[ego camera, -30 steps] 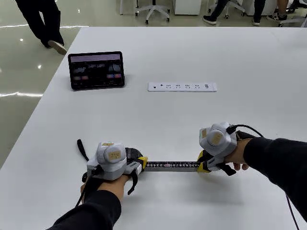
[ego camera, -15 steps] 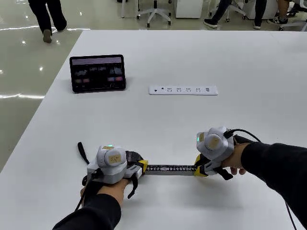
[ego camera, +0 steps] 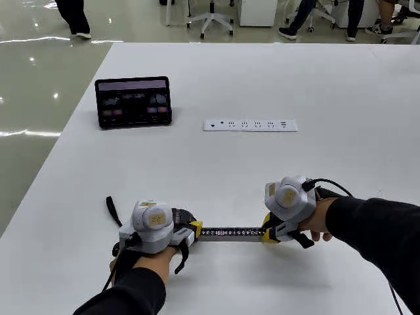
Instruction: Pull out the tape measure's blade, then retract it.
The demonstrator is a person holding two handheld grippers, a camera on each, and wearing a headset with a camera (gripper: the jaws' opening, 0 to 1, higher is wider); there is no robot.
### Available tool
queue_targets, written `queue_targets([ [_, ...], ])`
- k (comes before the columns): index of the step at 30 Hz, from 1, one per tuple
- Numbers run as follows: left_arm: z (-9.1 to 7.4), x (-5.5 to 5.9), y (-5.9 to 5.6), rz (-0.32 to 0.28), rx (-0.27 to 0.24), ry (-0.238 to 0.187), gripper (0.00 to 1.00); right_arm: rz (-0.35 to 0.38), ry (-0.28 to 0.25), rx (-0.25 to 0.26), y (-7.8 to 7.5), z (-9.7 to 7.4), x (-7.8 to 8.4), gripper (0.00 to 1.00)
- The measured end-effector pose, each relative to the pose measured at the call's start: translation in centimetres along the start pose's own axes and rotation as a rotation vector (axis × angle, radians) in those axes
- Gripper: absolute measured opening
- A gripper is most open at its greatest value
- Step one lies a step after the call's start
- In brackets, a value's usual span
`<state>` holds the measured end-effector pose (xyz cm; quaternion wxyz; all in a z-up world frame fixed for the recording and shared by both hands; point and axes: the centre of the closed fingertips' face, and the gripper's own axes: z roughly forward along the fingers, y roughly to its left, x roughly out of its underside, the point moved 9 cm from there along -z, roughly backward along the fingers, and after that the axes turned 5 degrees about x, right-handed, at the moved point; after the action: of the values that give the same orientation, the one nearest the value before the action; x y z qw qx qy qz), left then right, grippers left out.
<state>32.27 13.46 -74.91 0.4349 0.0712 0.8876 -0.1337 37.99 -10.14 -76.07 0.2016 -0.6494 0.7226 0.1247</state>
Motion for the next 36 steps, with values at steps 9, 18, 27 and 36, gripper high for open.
queue_targets([
  [9, 0.0, 0.0, 0.0, -0.004, 0.0, -0.001, 0.58, -0.004, -0.015, -0.003, 0.1, 0.3, -0.6, 0.11],
  [18, 0.0, 0.0, 0.0, -0.007, 0.002, 0.0, 0.58, -0.007, -0.03, -0.008, 0.4, 1.0, -1.9, 0.11],
  [27, 0.0, 0.0, 0.1, -0.008, 0.002, 0.0, 0.58, -0.006, -0.034, -0.008, 0.4, 1.3, -2.4, 0.11],
  [36, 0.0, 0.0, 0.1, -0.005, 0.003, 0.0, 0.58, 0.002, -0.039, -0.009, 0.6, 1.5, -2.7, 0.11],
])
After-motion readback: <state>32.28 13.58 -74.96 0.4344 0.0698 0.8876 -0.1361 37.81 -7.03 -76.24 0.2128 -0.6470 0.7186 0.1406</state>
